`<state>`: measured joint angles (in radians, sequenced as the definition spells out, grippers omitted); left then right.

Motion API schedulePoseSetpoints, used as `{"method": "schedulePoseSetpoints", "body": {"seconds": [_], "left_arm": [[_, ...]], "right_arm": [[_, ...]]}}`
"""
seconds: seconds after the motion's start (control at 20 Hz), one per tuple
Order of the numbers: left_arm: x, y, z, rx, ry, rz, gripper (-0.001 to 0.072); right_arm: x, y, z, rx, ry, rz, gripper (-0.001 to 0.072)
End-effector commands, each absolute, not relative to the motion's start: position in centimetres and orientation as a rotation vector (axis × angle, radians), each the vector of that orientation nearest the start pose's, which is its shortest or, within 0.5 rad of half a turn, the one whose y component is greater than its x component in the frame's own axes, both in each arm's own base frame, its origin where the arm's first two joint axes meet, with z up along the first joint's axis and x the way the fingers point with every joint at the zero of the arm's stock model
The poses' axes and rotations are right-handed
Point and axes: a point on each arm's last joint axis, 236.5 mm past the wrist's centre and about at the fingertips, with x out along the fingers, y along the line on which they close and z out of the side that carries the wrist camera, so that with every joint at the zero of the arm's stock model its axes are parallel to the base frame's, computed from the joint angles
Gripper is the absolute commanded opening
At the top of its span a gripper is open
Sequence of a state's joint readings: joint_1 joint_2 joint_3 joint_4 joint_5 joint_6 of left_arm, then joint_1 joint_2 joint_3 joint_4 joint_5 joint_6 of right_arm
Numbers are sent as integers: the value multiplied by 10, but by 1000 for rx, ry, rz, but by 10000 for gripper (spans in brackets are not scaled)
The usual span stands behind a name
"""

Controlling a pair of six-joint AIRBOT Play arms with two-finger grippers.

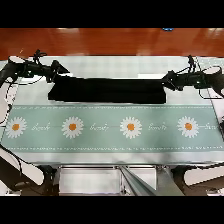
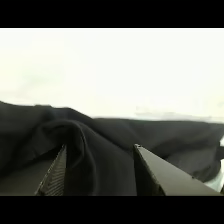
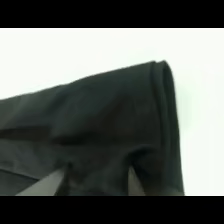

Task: Fold the shirts.

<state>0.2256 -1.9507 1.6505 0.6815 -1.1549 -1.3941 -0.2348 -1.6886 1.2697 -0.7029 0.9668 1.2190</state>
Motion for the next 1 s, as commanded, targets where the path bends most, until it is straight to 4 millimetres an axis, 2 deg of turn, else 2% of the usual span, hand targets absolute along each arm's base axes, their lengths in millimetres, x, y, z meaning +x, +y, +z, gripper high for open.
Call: {"method": "schedulePoseSetpoints", "body": {"seconds": [0.0, 0.1, 0.2, 0.25, 0.35, 0.4, 0.5, 0.65, 0.8, 0.95], "left_arm": [[528, -33, -39, -861, 1236, -333, 506], [527, -8, -10, -759, 1169, -296, 506], [519, 14, 21, -589, 1108, -242, 506], [513, 19, 35, -517, 1065, -222, 506], [497, 16, 60, -457, 948, -191, 506], [485, 11, 64, -450, 897, -166, 506], [458, -1, 60, -429, 833, -134, 506], [428, -22, 41, -419, 839, -137, 506], [420, -38, 32, -411, 879, -173, 506], [421, -44, 33, -406, 875, -183, 506]], "right_arm": [[488, 29, -42, 773, 1119, 264, 413], [478, 9, -24, 794, 1118, 256, 413], [461, -26, -16, 750, 1126, 162, 413], [452, -45, -18, 739, 1122, 75, 413], [434, -60, -28, 730, 1100, -21, 413], [425, -57, -40, 753, 1104, -41, 414], [416, -41, -60, 817, 1137, -10, 419], [426, -21, -75, 925, 1144, 65, 419], [439, -6, -85, 1025, 1138, 118, 419], [448, 14, -92, 1016, 1193, 183, 419]]}}
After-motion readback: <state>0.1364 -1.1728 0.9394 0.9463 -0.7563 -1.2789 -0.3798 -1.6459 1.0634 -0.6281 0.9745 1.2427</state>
